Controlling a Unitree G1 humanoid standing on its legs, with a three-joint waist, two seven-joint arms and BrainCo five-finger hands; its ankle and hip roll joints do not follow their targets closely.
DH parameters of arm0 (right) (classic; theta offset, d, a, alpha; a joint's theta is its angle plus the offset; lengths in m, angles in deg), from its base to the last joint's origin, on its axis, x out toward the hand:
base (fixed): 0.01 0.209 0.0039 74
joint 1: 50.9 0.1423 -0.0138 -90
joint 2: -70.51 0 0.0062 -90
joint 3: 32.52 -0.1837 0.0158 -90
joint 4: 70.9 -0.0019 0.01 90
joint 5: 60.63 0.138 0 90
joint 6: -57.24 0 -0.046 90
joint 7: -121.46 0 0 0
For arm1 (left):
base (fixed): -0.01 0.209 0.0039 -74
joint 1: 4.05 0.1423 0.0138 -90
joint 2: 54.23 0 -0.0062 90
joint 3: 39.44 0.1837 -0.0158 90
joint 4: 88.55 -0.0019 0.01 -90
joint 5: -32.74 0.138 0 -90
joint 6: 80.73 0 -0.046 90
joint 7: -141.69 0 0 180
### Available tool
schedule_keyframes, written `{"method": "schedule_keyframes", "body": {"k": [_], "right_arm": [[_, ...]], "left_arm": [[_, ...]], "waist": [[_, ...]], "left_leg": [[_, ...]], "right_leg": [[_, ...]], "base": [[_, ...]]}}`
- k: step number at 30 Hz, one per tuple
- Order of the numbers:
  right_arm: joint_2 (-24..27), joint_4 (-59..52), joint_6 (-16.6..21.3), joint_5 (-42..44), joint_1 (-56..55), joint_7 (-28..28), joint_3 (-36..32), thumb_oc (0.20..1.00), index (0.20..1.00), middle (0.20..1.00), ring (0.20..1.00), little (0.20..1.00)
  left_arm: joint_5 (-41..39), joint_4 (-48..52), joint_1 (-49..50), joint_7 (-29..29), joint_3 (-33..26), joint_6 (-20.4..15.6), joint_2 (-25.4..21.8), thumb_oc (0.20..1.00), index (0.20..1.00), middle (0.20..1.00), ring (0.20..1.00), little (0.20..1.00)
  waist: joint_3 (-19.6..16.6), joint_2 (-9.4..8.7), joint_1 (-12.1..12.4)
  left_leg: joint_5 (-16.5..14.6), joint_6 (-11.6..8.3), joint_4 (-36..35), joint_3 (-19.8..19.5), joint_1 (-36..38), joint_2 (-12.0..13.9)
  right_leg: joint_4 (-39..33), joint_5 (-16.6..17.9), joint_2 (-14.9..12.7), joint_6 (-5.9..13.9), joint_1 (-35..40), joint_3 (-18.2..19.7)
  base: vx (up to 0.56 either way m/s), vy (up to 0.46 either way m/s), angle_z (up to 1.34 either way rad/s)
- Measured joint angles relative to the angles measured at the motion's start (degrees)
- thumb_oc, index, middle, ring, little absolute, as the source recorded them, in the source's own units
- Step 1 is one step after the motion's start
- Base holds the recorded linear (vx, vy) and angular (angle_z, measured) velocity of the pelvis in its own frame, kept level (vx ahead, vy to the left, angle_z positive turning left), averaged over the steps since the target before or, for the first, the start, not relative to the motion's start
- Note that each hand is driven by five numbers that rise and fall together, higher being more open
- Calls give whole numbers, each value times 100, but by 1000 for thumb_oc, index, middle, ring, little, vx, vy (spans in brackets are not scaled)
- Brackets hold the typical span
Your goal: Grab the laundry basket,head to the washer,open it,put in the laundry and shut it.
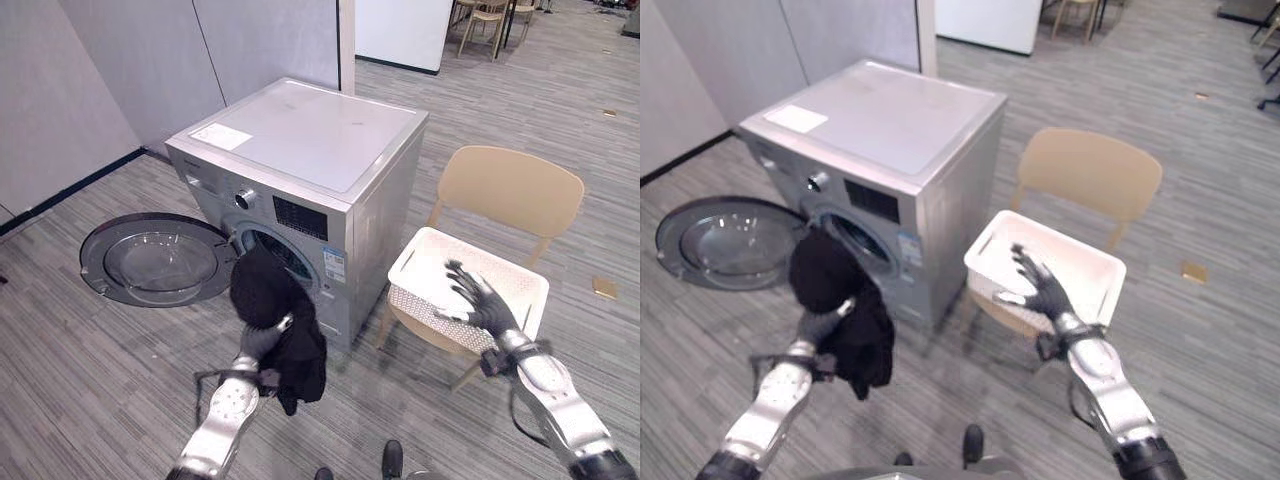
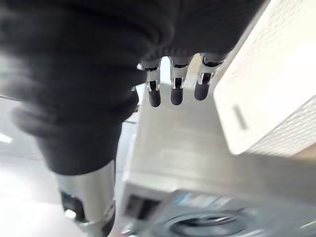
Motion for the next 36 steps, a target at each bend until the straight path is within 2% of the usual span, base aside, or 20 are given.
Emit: {"method": "schedule_keyframes", "body": {"k": [6, 11, 13, 16, 17, 18, 19, 20, 22, 25, 26, 27, 28, 29, 30, 31, 32, 33, 35, 36], "right_arm": [[4, 1418, -189, -928, -534, -18, -327, 1000, 1000, 1000, 1000, 1000], [-236, 2726, -210, -1370, -469, -32, -260, 1000, 1000, 1000, 1000, 1000], [-243, 2747, -246, -1375, -507, -32, -257, 1000, 1000, 1000, 1000, 1000], [-257, 2978, -240, -1376, -359, -131, -180, 1000, 1000, 1000, 1000, 1000], [-259, 2972, -239, -1374, -362, -217, -179, 1000, 1000, 1000, 1000, 1000], [-263, 2973, -240, -1375, -341, -225, -176, 1000, 1000, 1000, 1000, 1000], [-347, 3024, -238, -1372, -215, -291, -167, 1000, 1000, 1000, 1000, 1000], [-456, 3053, -248, -1373, -167, -390, -152, 1000, 1000, 1000, 1000, 1000], [-539, 3102, -262, -1374, -56, -467, -31, 1000, 1000, 1000, 1000, 1000], [-632, 3074, -272, -1372, 84, -614, -38, 1000, 1000, 1000, 1000, 1000], [-648, 3067, -272, -1373, 110, -635, -34, 1000, 1000, 1000, 1000, 1000], [-644, 3059, -272, -1373, 154, -633, -29, 1000, 1000, 1000, 1000, 1000], [-664, 3070, -272, -1375, 251, -642, -67, 1000, 1000, 1000, 1000, 1000], [-675, 3095, -294, -1379, 298, -650, -12, 1000, 1000, 1000, 1000, 1000], [-694, 3074, -299, -1385, 273, -636, 17, 1000, 1000, 1000, 1000, 1000], [-776, 3056, -303, -1391, 235, -638, 24, 1000, 1000, 1000, 1000, 1000], [-802, 3065, -333, -1434, 296, -665, 118, 1000, 1000, 1000, 1000, 1000], [-837, 3016, -343, -1523, 335, -645, 238, 1000, 1000, 1000, 1000, 1000], [-889, 2859, -350, -1565, 294, -645, 434, 1000, 1000, 1000, 1000, 1000], [-936, 2735, -362, -1578, 279, -642, 445, 1000, 1000, 1000, 1000, 1000]], "left_arm": [[-2, -1032, 615, 167, -649, 147, 120, 200, 200, 200, 200, 200], [-2, -1779, 825, 244, -823, 238, 293, 200, 200, 200, 200, 200], [-2, -1807, 861, 248, -825, 315, 302, 200, 200, 200, 200, 200], [-4, -1809, 859, 230, -830, 315, 311, 200, 200, 200, 200, 200], [-24, -1796, 665, 200, -820, 304, 351, 200, 200, 200, 200, 200], [-71, -1790, 548, 199, -811, 303, 359, 200, 200, 200, 200, 200], [-221, -1781, 366, 144, -796, 290, 370, 200, 200, 200, 200, 200], [-222, -1802, 111, 150, -752, 306, 397, 200, 200, 200, 200, 200], [-223, -1781, -1, 148, -748, 308, 403, 200, 200, 200, 200, 200], [-222, -1814, -195, 138, -639, 319, 436, 200, 200, 200, 200, 200], [-221, -1766, -220, 137, -614, 313, 438, 200, 200, 200, 200, 200], [-221, -1725, -215, 132, -593, 309, 442, 200, 200, 200, 200, 200], [-221, -1725, -184, 131, -579, 317, 440, 200, 200, 200, 200, 200], [-221, -1746, -178, 127, -578, 320, 443, 200, 200, 200, 200, 200], [-221, -1725, -130, 131, -556, 323, 425, 200, 200, 200, 200, 200], [-221, -1720, -51, 126, -583, 321, 382, 200, 200, 200, 200, 200], [-220, -1760, -112, 93, -591, 317, 375, 200, 200, 200, 200, 200], [-219, -1766, -116, 88, -573, 329, 310, 200, 200, 200, 200, 200], [-213, -1761, -264, 12, -585, 324, 205, 200, 200, 200, 200, 200], [-209, -1795, -374, -21, -584, 331, 165, 200, 200, 200, 200, 200]], "waist": [[14, 105, -15], [44, 184, 60], [81, 216, 113], [198, 213, 188], [366, 144, 269], [433, 144, 266], [693, 65, 341], [866, -79, 304], [955, -229, 284], [997, -300, 249], [987, -288, 231], [962, -237, 228], [928, -166, 247], [920, -174, 274], [852, -137, 274], [797, -247, 313], [808, -290, 309], [784, -320, 247], [812, -451, 248], [841, -470, 219]], "left_leg": [[-45, 21, -14, 8, 0, 8], [-61, 43, -16, -15, -6, 22], [-57, 47, -15, -27, -19, 25], [-55, 49, 74, -111, -93, 32], [-102, -65, 429, -335, -465, 13], [-139, -101, 504, -370, -520, 8], [-146, -186, 644, -456, -746, 34], [-307, -236, 919, 45, -1040, 229], [-345, -202, 987, 1083, -1144, 525], [-384, -234, 1101, 1954, -1134, 756], [-371, -218, 1058, 2165, -1120, 798], [-362, -199, 912, 2159, -1051, 818], [-120, -151, 735, 2031, -1012, 752], [-132, -69, 750, 1951, -1011, 706], [76, 27, 815, 1951, -1006, 654], [-21, 83, 804, 1878, -1031, 473], [-56, 208, 796, 1770, -983, 335], [-7, 308, 807, 1707, -1000, 224], [-60, 512, 755, 1407, -993, 1], [-34, 557, 700, 1249, -992, -33]], "right_leg": [[-1, -3, 7, -4, -6, 14], [0, -4, 19, -6, -8, 7], [0, -4, 22, -6, -12, 0], [4, -5, 27, -7, -10, -51], [17, -6, 5, -7, -104, -225], [17, -31, -7, -44, -102, -276], [9, -5, -28, -47, -114, -512], [12, -98, -179, -247, -153, -984], [-22, -127, -324, -284, -115, -1322], [-35, -171, -604, -189, 80, -1927], [-33, -189, -650, -106, 122, -2053], [43, -197, -662, -61, 121, -2089], [259, -322, -747, 121, 81, -2059], [423, -346, -860, 172, 59, -2063], [816, -474, -1035, 239, -34, -1986], [1077, -509, -1147, 341, -109, -1845], [1907, -784, -1485, 490, -461, -1663], [2452, -878, -1654, 436, -716, -1390], [3357, -1114, -1686, 647, -1157, -640], [3628, -1323, -1393, 611, -1383, -114]], "base": [[-3, -15, -1], [-5, -7, 0], [-69, -36, 1], [-133, -48, 22], [-192, -48, 60], [-142, -26, 91], [-73, 40, 145], [104, 78, 161], [130, 124, 122], [105, 195, 102], [232, 269, 85], [276, 311, 64], [275, 309, 40], [286, 355, 34], [185, 238, 31], [233, 285, 26], [107, 98, 44], [116, 136, 46], [139, 104, 62], [207, 61, 81]]}}
